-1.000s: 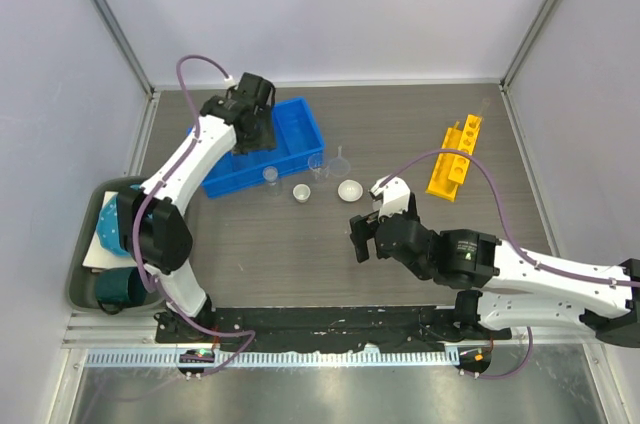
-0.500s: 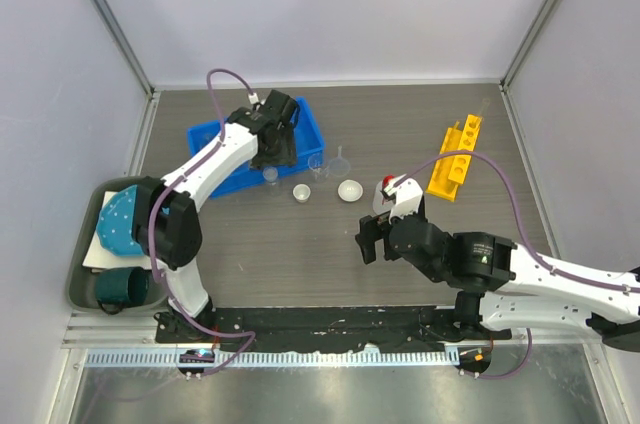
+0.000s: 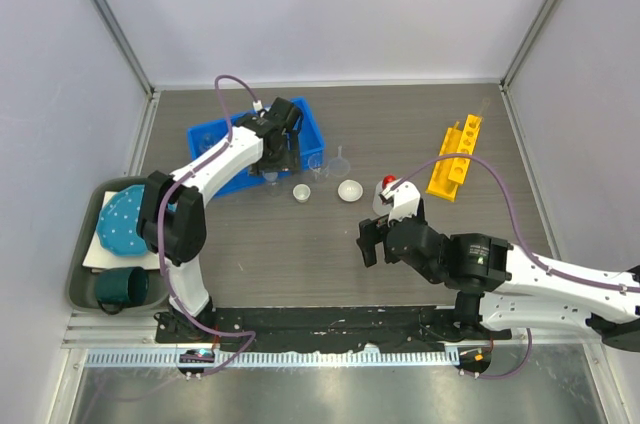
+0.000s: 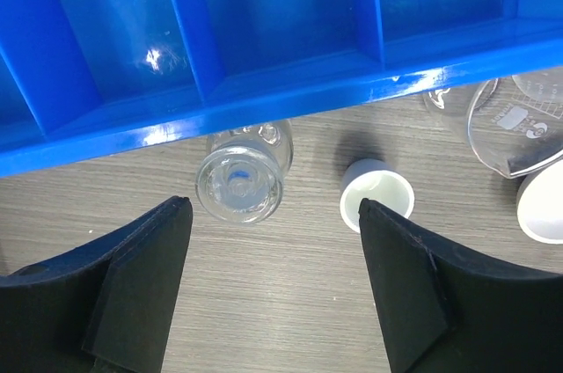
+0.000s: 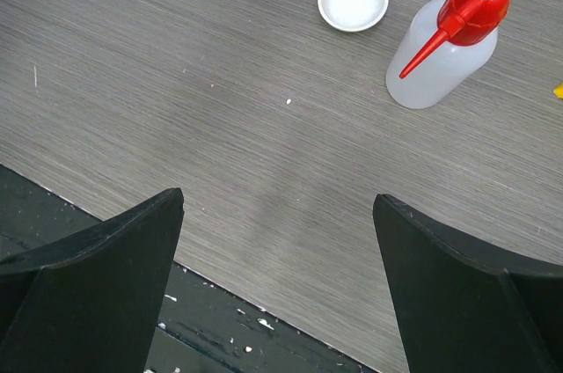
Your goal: Organize the chemistry lab equipment
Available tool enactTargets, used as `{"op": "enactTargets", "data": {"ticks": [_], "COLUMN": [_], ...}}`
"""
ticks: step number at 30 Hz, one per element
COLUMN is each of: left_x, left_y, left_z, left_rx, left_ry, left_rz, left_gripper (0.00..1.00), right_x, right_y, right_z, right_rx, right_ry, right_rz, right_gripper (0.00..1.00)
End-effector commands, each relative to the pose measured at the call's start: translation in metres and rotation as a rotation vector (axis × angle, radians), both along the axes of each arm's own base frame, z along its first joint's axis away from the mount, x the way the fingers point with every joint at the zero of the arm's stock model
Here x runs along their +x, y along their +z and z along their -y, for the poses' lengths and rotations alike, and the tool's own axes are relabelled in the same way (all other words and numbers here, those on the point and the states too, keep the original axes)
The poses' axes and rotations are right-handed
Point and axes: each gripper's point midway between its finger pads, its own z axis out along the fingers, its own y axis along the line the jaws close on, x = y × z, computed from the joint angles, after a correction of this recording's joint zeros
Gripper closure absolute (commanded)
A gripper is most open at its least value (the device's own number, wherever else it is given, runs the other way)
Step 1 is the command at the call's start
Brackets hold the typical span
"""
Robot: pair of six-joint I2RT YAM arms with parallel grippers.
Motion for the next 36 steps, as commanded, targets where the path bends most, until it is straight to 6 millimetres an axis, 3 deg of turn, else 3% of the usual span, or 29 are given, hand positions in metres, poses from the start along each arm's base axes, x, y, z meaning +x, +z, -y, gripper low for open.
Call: {"op": "enactTargets", "data": {"ticks": [1, 9, 20, 31, 36], "left_x": [0.011, 0.009, 0.014, 0.013, 0.013], "left_y": [0.001, -0.022, -0.039, -0.051, -0.053], "left_z": [0.0, -0.003, -0.005, -0.018, -0.018], "left_rx": [0.003, 0.011, -0.001, -0.02, -0.036], "left_ry": [0.009, 0.011, 0.021, 0.037, 0.032], "left_rz": [0.044, 0.018, 0.006, -0.006, -0.009], "left_gripper": [0.18, 0.17, 0.19, 0.29, 0.44], "right_x": [0.002, 0.001, 0.002, 0.003, 0.004], "right_y": [0.003, -0.002, -0.007, -0.011, -0.011], "right_z": [-0.009, -0.011, -0.014, -0.022, -0.024], "right_rx": [0.034, 0.025, 0.015, 0.002, 0.001], "right_ry": [-0.005, 0.0, -0.002, 0.007, 0.008], "right_rz": [0.004, -0.005, -0.01, -0.017, -0.017], "right_gripper": [0.05, 0.05, 0.05, 0.05, 0.05]}}
